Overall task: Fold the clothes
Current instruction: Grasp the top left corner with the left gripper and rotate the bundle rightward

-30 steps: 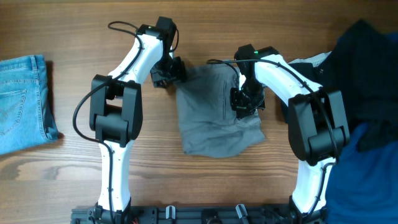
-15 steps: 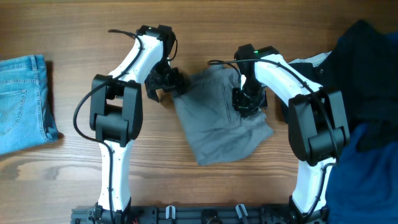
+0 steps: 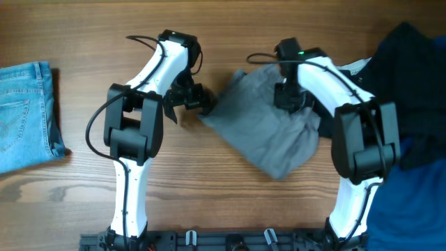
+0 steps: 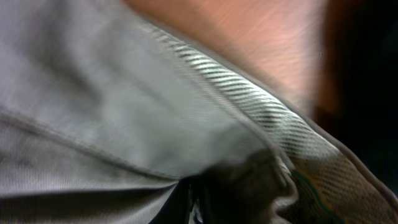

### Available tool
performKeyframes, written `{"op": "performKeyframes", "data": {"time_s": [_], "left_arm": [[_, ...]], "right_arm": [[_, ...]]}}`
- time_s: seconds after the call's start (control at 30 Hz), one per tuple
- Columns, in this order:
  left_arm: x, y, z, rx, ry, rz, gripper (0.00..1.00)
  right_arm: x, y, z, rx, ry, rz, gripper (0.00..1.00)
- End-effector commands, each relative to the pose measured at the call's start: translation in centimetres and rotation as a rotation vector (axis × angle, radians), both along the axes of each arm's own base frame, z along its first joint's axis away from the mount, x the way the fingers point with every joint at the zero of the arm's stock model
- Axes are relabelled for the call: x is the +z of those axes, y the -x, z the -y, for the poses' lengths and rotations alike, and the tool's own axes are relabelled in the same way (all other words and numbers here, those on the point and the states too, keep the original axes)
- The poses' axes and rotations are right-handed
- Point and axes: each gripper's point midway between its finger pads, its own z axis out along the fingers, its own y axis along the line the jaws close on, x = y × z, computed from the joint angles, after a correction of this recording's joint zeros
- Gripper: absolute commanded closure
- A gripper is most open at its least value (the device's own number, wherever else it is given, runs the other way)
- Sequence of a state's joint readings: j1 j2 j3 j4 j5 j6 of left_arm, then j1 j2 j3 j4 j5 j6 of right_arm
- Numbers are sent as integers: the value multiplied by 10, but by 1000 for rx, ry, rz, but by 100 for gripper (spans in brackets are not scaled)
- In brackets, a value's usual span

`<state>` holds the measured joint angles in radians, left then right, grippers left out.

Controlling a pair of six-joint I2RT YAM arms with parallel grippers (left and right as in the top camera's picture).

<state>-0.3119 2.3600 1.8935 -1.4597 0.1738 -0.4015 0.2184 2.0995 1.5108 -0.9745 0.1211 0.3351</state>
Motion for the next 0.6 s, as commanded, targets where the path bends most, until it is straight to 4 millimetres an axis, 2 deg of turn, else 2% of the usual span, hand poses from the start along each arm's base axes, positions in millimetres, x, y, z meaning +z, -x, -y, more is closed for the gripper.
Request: {"op": "performKeyframes", "data": {"time_s": [0.0,0.07,0.13,0.17,0.27,0.3,0.33,0.37,0.4,0.57], "left_arm": [[-6,18,16,-81,3,-51,20],[-1,16,20,-121,21,-34,25],[15,3,23,-129,44,19,24],[22,-4,24,-124,51,44,24],[49,-40,29,-108,93,183,20],[60,-56,33,-105,113,252,14],[66,-66,36,-104,126,293,9],[76,-88,46,-105,164,391,1],[78,-96,53,-105,198,424,0],[88,-107,91,-121,408,470,0]], "right_arm": [[22,-23,35,18,111,69,92],[43,-28,33,11,100,114,91],[76,-32,26,11,49,190,91],[86,-31,22,14,22,212,90],[123,-27,4,36,-97,284,87],[130,-24,1,41,-120,291,86],[133,-21,-1,41,-133,290,86],[134,-12,-6,47,-166,260,86],[132,-6,-6,47,-172,232,86],[104,27,-1,90,-148,87,85]]}}
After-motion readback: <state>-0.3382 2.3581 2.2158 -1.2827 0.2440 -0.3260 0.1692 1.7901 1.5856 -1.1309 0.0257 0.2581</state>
